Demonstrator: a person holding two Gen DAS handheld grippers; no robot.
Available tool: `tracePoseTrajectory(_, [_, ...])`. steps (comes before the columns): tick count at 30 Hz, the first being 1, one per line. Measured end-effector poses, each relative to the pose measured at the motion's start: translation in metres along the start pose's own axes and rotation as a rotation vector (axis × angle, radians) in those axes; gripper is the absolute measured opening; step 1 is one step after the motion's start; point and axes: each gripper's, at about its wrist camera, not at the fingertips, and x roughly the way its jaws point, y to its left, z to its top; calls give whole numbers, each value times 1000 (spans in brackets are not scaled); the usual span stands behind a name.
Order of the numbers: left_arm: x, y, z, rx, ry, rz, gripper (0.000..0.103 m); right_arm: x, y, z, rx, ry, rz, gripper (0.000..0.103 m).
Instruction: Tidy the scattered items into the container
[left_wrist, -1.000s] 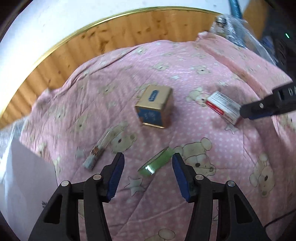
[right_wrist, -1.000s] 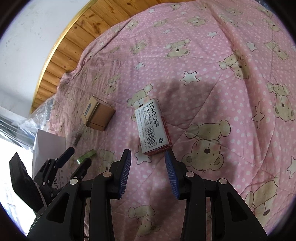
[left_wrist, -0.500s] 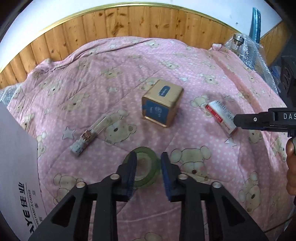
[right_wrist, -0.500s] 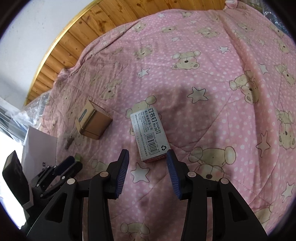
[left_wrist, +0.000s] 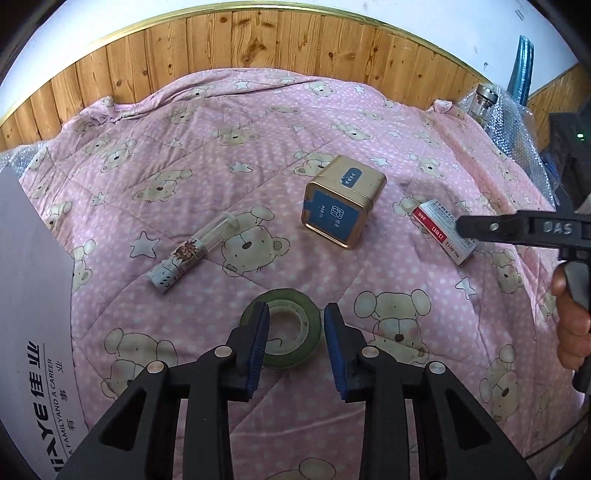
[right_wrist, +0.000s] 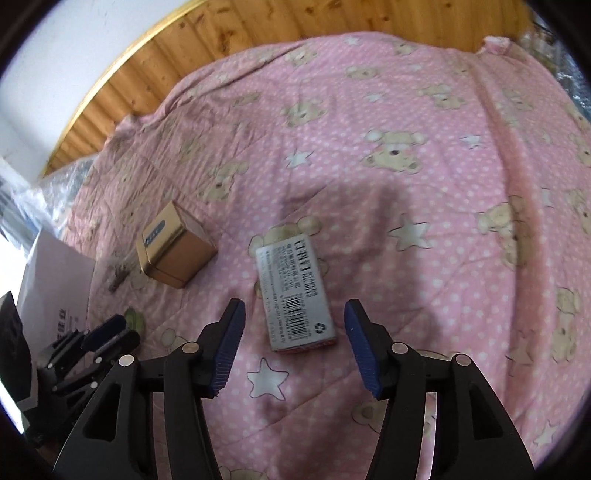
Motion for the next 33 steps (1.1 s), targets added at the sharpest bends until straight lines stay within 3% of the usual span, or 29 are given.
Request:
tracePoseTrajectory(1, [-1, 2, 0, -6, -3, 0, 33, 5, 2, 1, -14, 15, 1, 59])
tracePoseTrajectory(3, [-5, 7, -1, -24, -10, 7, 36, 2, 3, -1, -5, 9, 1, 42])
tracePoseTrajectory(4, [-6, 10, -2, -39, -13, 10, 47, 0, 3, -2, -1, 6, 1, 42])
tracePoseTrajectory(5, [-8, 14, -3, -58, -17, 10, 50, -2, 4, -3, 3, 3, 2, 42])
tracePoseTrajectory(12, [-8, 25, -7, -98, -14, 20, 50, -18, 19, -9, 6, -16, 67, 42])
tracePoseTrajectory(14, [-10, 27, -7, -112, -22, 10, 42, -19, 22, -12, 9, -10, 85, 42])
tracePoseTrajectory(16, [-17, 33, -5, -162, -50, -45, 38, -20, 27, -16, 0, -6, 82, 42])
tracePoseTrajectory(20, [-21, 51, -8, -312, -67, -161, 34, -24, 51, -23, -154, -51, -148, 42])
tracePoseTrajectory(23, [-17, 68, -16, -432, -46, -141, 34, -19, 72, -31, -289, -52, -259, 42])
tracePoseTrajectory(24, [-15, 70, -18, -444, -33, -118, 34, -16, 76, -34, -310, -43, -260, 42])
tracePoseTrajectory(28, [-14, 65, -18, -401, -17, -54, 39, -13, 68, -36, -230, -15, -158, 43])
tracePoseTrajectory(29, [-17, 59, -17, -361, -31, -48, 45, -13, 63, -36, -197, -8, -124, 45])
tracePoseTrajectory(33, [-29, 32, -11, -185, -81, -29, 49, -14, 47, -35, -67, 18, 11, 47])
